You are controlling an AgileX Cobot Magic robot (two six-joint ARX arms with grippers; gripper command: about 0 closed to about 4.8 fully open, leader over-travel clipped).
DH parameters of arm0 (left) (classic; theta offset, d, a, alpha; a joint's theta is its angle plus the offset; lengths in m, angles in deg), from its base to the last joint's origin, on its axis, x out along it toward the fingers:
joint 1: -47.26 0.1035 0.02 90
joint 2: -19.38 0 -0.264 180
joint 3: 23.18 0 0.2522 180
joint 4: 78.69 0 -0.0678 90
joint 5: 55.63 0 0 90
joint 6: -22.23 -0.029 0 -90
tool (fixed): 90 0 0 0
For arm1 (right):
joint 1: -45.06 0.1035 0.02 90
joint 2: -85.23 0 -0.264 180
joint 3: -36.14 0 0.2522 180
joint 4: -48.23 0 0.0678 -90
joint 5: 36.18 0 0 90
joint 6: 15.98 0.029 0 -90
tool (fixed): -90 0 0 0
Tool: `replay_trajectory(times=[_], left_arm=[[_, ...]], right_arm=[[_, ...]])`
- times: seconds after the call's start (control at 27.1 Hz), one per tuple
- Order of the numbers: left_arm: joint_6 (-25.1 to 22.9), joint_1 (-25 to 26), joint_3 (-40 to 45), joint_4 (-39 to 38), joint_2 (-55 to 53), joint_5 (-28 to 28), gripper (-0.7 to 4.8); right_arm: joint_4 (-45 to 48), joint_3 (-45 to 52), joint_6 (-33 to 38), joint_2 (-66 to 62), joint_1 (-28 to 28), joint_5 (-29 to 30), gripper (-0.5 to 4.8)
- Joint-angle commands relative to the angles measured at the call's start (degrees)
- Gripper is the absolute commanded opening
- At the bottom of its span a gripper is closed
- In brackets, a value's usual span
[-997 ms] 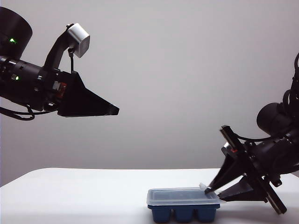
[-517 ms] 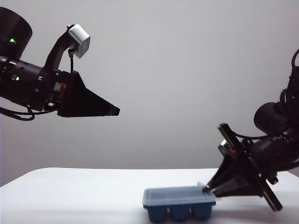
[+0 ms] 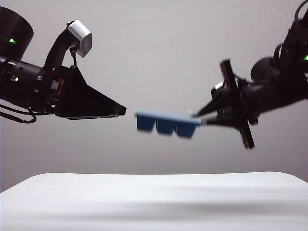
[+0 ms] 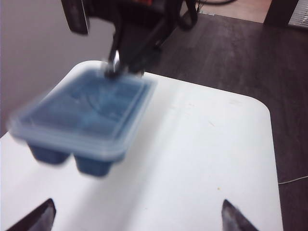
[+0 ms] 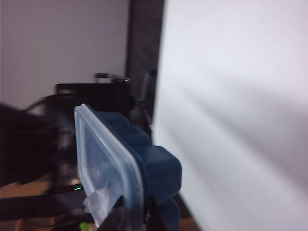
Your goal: Pick up the ice cube tray, remove its lid, and then place both the tray and the lid back on the table.
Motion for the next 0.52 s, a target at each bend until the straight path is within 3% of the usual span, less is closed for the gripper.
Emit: replay_trajectory(times=[0.04, 0.52], left_arm=[[-0.02, -0.04, -0.13, 2.6, 0.11, 0.79, 4.79], [4.13, -0.04, -0.13, 9.33, 0.11, -0.81, 4.79]], right_arm=[[-0.22, -0.15, 1.86, 2.75, 1.25, 6.21, -0.01], [-0.28, -0.15, 1.9, 3.69, 8.85, 5.68, -0.01]])
